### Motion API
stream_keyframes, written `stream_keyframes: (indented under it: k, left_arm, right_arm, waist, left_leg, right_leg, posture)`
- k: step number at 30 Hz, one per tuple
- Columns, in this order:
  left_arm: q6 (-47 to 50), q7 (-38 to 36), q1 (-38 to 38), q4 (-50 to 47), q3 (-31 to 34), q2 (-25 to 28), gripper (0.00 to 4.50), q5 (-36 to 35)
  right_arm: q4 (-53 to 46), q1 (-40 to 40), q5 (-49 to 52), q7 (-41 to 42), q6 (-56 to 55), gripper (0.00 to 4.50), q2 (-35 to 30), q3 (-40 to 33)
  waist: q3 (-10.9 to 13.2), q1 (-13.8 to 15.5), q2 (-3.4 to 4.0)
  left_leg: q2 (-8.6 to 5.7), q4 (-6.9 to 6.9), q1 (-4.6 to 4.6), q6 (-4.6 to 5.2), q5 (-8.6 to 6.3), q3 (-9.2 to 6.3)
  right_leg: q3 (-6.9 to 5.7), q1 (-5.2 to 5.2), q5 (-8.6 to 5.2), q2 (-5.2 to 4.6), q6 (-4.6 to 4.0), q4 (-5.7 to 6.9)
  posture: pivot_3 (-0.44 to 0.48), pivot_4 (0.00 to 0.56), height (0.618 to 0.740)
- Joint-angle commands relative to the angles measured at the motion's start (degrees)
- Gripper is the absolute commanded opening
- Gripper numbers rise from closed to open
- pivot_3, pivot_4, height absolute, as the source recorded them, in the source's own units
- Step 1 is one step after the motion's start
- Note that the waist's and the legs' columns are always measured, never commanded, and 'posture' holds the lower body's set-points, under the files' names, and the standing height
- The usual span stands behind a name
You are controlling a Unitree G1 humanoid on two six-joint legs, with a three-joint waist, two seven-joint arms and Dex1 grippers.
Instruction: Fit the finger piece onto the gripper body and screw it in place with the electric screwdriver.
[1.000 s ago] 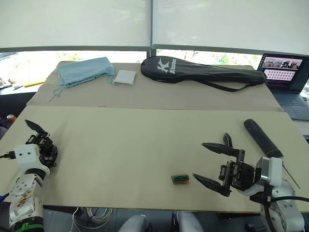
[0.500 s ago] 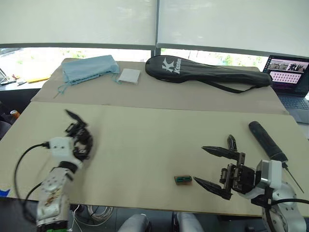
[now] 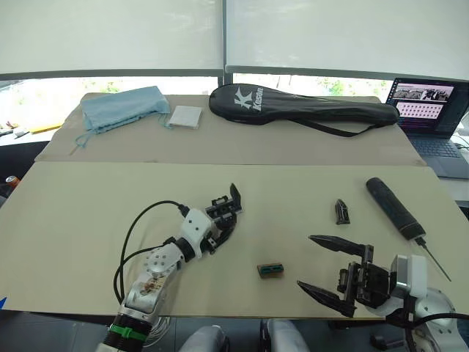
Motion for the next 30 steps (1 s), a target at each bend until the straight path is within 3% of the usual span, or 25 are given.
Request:
stream_keyframes:
  k: [1,11,19,21,24,30]
  left_arm:
    - [-3.2,-1.6,-2.7,-0.7,-1.3,-1.5,2.33,0.2]
    - [-5.0,-4.8,-5.1,4.8,-4.8,-2.9,2.33,3.3]
    - [-2.6,-5.3,-3.7,5.8,-3.5,-2.5,2.33,2.6]
    - [-1.9,-5.6,-3.2,5.7,-2.9,-2.0,3.36,2.1]
    - [-1.4,-5.8,-2.6,5.7,-1.8,-1.9,4.47,0.9]
    - [3.1,-7.6,-1.4,3.6,1.2,-0.5,4.47,-3.2]
  right_arm:
    - [-2.0,0.5,0.7,0.0,-2.5,4.50,-0.1,-1.5]
    - [-1.7,0.4,0.2,0.3,-3.9,4.50,-0.5,-0.7]
    - [-2.9,-1.0,0.1,-1.4,-2.7,4.50,-1.2,0.3]
    - [-3.2,-1.0,0.2,-1.7,-2.6,4.50,-1.4,0.4]
    - [-3.3,-1.0,0.1,-2.1,-2.7,4.50,-1.8,0.3]
    - [-3.6,-1.2,0.0,-3.0,-2.8,4.50,-2.4,0.1]
  waist:
    - [0.0,0.1,0.00]
    - [0.0,0.8,0.05]
    - [-0.2,0.9,0.35]
    - [-0.2,0.9,0.39]
    - [-0.3,0.7,0.42]
    - [-0.3,0.4,0.48]
  left_leg:
    - [0.00,0.00,0.00,0.00,0.00,0.00]
    - [-0.01,0.02,0.00,0.00,0.00,0.00]
    - [-0.04,0.03,0.03,0.01,0.00,0.00]
    - [-0.04,0.03,0.03,0.01,0.00,0.00]
    - [-0.01,0.02,0.05,0.01,0.00,0.00]
    - [0.09,0.02,0.09,0.01,0.01,0.01]
  right_leg:
    - [0.00,0.00,0.00,0.00,0.00,-0.01]
    - [0.08,0.03,0.00,-0.02,0.00,-0.02]
    - [0.11,0.07,0.00,-0.07,0.01,-0.01]
    - [0.12,0.07,0.00,-0.07,0.01,-0.01]
    - [0.13,0.07,-0.01,-0.04,0.01,-0.01]
    - [0.17,0.07,-0.01,0.05,0.02,0.01]
  posture:
    - [0.000,0.150,0.740]
    - [0.000,0.150,0.740]
    - [0.000,0.150,0.740]
    - [0.000,0.150,0.740]
    - [0.000,0.150,0.740]
    - [0.000,0.150,0.740]
